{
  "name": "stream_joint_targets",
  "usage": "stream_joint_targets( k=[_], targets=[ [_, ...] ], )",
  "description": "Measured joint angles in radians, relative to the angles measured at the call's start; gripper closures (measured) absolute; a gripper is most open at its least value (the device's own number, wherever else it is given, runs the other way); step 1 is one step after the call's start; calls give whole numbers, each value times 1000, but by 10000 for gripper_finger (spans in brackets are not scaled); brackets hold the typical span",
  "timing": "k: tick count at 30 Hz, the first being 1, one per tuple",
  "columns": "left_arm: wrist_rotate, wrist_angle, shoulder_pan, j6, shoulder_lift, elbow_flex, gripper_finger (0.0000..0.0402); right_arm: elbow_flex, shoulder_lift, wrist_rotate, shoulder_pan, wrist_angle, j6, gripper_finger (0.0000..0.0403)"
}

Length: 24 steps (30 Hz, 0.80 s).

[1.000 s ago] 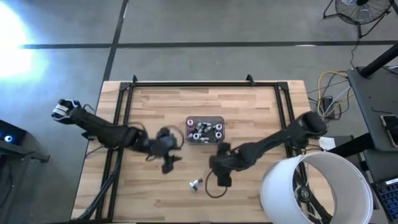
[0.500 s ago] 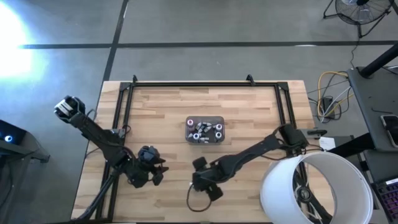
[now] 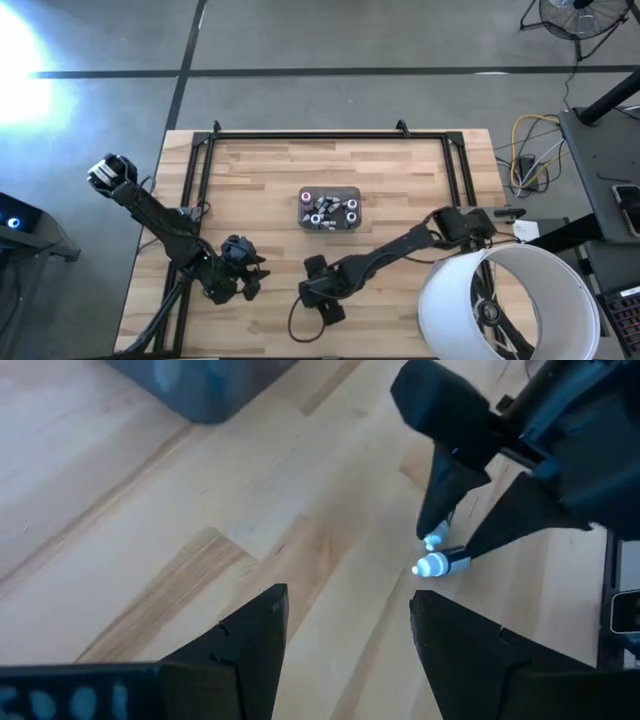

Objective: Pick & Place food coloring
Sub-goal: Put the small dark green food coloring bottle in the black bin

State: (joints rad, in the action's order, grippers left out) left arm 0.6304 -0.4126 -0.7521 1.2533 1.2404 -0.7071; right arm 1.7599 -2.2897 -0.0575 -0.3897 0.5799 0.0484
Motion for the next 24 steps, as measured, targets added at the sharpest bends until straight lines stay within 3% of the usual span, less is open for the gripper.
stream_joint_targets(
  k=[8, 24],
  targets=[
    [0, -2, 0, -26, 0, 1, 213, -1, -4, 2, 20, 10, 6, 199],
    [0, -27, 4, -25, 0, 9, 213, -14, -4, 16, 41, 41, 30, 298]
  ],
)
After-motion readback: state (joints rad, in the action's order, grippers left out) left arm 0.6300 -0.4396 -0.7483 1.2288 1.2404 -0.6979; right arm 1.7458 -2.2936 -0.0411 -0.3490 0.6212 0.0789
